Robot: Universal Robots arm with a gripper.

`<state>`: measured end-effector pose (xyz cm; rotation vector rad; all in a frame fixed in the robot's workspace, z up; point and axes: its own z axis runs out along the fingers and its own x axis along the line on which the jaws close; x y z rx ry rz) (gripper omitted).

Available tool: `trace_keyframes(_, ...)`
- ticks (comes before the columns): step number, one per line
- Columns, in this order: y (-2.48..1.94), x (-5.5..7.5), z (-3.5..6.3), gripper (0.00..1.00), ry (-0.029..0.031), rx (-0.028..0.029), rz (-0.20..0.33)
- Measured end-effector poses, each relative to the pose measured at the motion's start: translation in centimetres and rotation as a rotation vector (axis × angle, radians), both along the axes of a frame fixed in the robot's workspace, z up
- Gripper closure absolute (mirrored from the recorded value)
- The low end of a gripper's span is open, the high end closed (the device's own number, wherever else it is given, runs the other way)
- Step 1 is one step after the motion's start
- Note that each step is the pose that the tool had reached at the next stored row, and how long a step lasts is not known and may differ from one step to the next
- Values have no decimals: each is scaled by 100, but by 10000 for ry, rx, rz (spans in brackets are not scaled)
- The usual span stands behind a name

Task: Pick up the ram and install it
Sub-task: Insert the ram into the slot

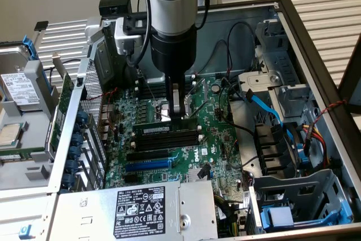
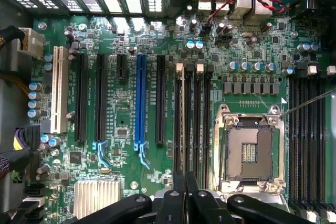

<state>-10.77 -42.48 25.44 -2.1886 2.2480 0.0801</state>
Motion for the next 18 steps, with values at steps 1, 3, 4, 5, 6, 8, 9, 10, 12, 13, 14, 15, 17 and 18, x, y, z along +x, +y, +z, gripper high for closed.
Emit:
trace_keyframes(1,0,0,-7,88,3,2,0)
trace_keyframes(3,0,1,-22,88,6,0,1)
trace_keyframes(4,0,1,-27,88,6,0,1)
trace_keyframes(5,0,1,-31,88,7,-1,1)
trace_keyframes(6,-1,1,-33,88,7,-2,1)
trace_keyframes(8,-2,2,-41,88,7,0,1)
trace_keyframes(9,-2,2,-45,88,7,-1,1)
trace_keyframes(10,-3,2,-48,88,8,-1,1)
trace_keyframes(12,-3,2,-59,88,10,1,0)
trace_keyframes(13,-4,2,-61,88,12,-2,1)
trace_keyframes(14,-6,2,-65,88,13,-1,1)
trace_keyframes(15,-8,2,-67,88,13,-1,2)
trace_keyframes(17,-11,2,-72,88,13,1,1)
trace_keyframes(18,-13,2,-74,88,13,1,1)
